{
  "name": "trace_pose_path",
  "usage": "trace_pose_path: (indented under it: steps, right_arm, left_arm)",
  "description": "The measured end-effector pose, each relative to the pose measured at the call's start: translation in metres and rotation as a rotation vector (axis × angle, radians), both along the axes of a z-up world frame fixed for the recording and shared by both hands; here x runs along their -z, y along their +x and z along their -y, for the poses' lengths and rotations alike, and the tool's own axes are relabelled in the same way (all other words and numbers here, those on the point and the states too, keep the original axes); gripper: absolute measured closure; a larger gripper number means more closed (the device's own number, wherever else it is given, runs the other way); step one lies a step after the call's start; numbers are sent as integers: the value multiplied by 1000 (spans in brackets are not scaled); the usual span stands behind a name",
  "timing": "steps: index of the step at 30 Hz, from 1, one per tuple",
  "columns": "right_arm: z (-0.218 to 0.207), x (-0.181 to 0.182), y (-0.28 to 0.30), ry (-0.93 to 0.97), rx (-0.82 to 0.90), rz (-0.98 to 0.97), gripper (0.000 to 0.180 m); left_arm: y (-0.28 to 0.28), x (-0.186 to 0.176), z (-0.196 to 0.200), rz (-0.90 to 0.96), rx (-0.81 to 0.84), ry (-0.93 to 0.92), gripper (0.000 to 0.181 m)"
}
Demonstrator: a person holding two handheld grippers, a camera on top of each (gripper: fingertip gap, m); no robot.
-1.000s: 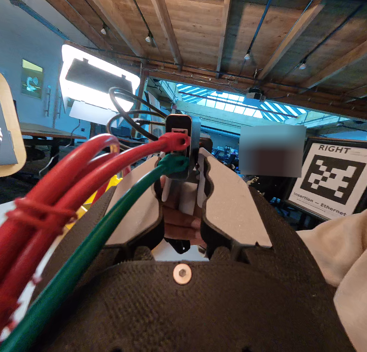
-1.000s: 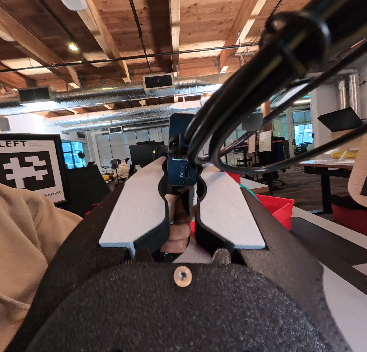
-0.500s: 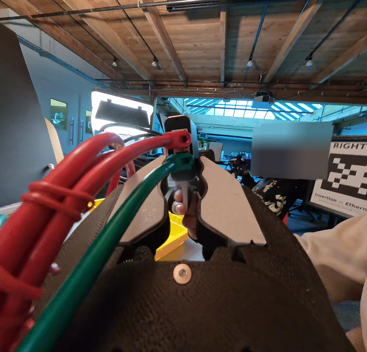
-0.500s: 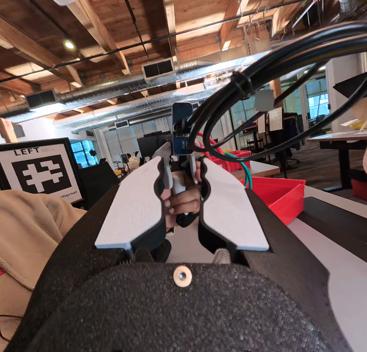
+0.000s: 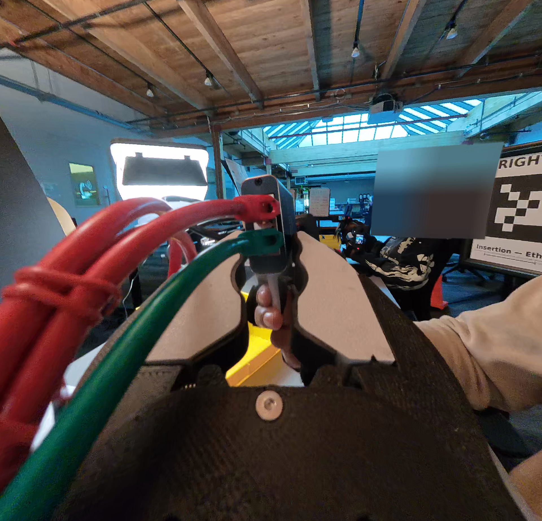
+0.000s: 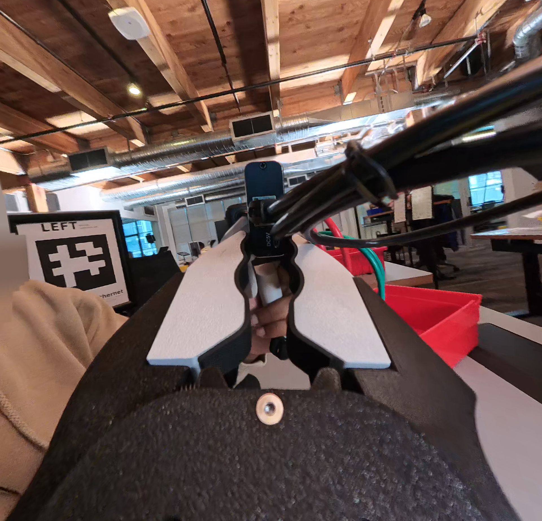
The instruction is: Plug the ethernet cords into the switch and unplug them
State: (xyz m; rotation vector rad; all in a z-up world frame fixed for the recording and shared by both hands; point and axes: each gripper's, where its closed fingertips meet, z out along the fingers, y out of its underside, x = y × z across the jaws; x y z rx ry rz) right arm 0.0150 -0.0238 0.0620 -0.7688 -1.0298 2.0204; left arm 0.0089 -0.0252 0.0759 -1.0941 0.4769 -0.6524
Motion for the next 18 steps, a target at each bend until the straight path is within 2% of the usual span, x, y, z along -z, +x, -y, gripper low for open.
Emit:
trace_pose_path:
  steps: [5, 11, 15, 18]
  right_arm:
    - [13, 9, -7, 18, -34, 5, 157]
    - [5, 16, -13, 80, -10, 165, 155]
    - [-4, 20, 0, 214, -4, 292, 154]
    - [-12, 8, 18, 388, 136, 293, 154]
  left_arm:
    - [6, -3, 2, 41, 6, 7, 150]
    - [-8, -2, -2, 69, -14, -26, 151]
    - [-39, -11, -1, 137, -45, -21, 151]
    - [-49, -5, -4, 108, -29, -55, 150]
